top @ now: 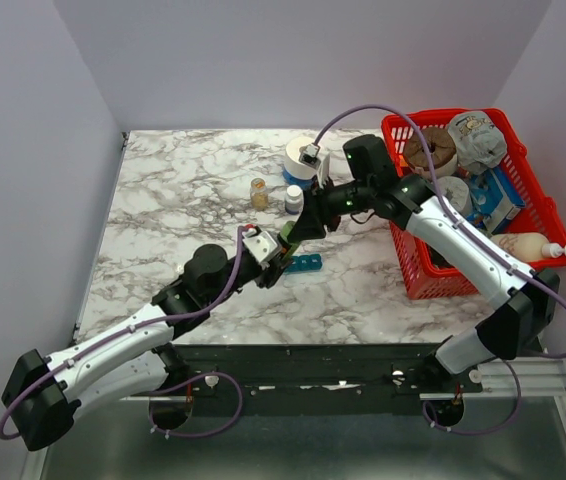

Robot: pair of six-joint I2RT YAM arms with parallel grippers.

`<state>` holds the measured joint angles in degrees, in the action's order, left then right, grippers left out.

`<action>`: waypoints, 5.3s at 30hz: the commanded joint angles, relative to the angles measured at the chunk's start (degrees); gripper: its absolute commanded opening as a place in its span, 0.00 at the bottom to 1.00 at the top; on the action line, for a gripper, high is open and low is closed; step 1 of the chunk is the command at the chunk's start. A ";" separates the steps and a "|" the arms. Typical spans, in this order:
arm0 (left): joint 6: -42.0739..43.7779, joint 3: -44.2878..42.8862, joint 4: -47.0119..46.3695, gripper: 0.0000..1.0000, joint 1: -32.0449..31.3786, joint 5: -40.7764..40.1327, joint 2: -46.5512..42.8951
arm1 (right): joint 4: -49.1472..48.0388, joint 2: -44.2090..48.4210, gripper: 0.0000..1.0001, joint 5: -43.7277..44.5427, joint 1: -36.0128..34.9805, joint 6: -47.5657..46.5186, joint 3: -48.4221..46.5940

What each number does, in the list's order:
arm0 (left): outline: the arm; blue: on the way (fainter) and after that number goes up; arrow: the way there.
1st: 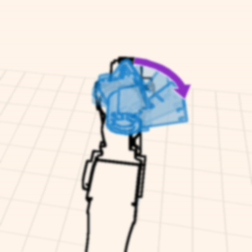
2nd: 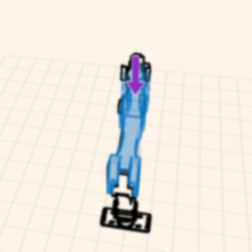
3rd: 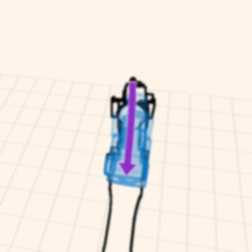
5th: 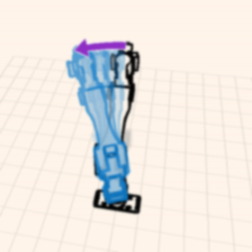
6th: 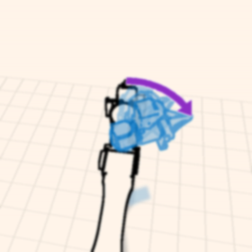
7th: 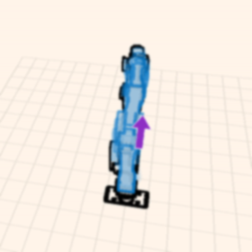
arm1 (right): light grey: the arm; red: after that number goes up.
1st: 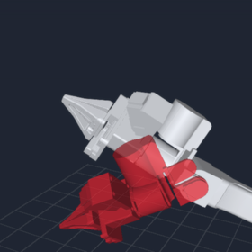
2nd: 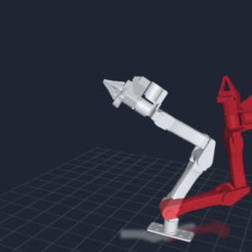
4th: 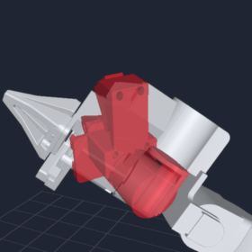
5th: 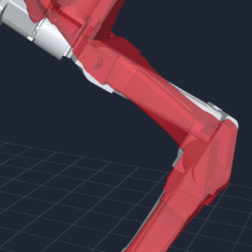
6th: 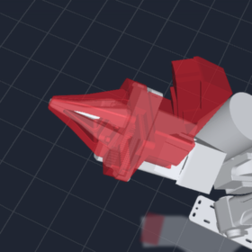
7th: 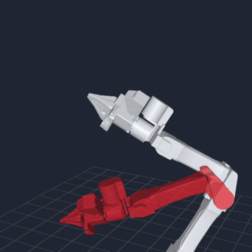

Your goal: Sort the pills into containers

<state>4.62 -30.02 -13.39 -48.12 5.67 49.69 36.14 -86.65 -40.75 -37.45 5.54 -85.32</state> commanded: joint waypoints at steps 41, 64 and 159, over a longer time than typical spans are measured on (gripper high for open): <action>-2.60 -0.13 -2.34 0.00 3.82 9.80 -2.67 | 2.18 -0.09 0.99 2.35 -2.27 -2.82 -4.50; 3.64 -0.21 1.87 0.00 3.82 26.22 -4.34 | 21.69 -0.88 0.13 -23.42 -6.32 -76.15 -4.77; -1.46 -0.83 4.42 0.00 4.35 13.22 -3.28 | 11.31 -2.82 0.45 -2.31 -5.79 -12.30 -8.98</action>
<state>2.48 -29.76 -7.57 -43.57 20.08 46.94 45.36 -88.64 -39.44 -42.81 -5.89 -90.41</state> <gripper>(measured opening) 0.603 0.565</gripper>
